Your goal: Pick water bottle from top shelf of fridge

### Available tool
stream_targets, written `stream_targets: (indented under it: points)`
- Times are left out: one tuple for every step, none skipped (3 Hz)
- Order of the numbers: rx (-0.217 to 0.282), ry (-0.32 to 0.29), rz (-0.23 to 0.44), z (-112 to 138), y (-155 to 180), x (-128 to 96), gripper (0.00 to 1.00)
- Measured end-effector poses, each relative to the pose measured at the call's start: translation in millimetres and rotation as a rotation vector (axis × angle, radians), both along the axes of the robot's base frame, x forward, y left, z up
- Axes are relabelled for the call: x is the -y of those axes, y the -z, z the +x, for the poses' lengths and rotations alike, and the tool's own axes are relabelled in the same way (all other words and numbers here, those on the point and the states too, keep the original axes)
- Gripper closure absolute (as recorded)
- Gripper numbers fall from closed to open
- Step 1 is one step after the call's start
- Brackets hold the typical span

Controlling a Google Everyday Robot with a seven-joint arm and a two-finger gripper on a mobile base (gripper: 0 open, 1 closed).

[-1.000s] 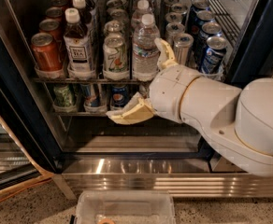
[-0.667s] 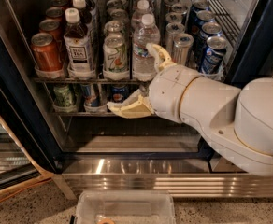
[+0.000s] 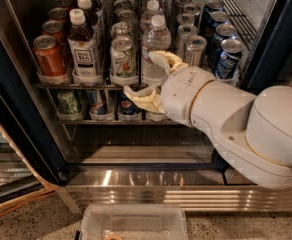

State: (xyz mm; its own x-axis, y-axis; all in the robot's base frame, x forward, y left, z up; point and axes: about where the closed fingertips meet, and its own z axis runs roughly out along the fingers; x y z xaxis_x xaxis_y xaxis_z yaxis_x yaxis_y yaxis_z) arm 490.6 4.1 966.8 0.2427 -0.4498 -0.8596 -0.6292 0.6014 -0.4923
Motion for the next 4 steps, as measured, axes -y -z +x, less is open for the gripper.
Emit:
stream_targets:
  points:
    - [0.049,0.138,0.042,26,0,36,0.27]
    - [0.08,0.219,0.055,41,12,57,0.27]
    - [0.094,0.196,0.069,39,18,28,0.34]
    - [0.115,0.152,0.042,28,25,3,0.33]
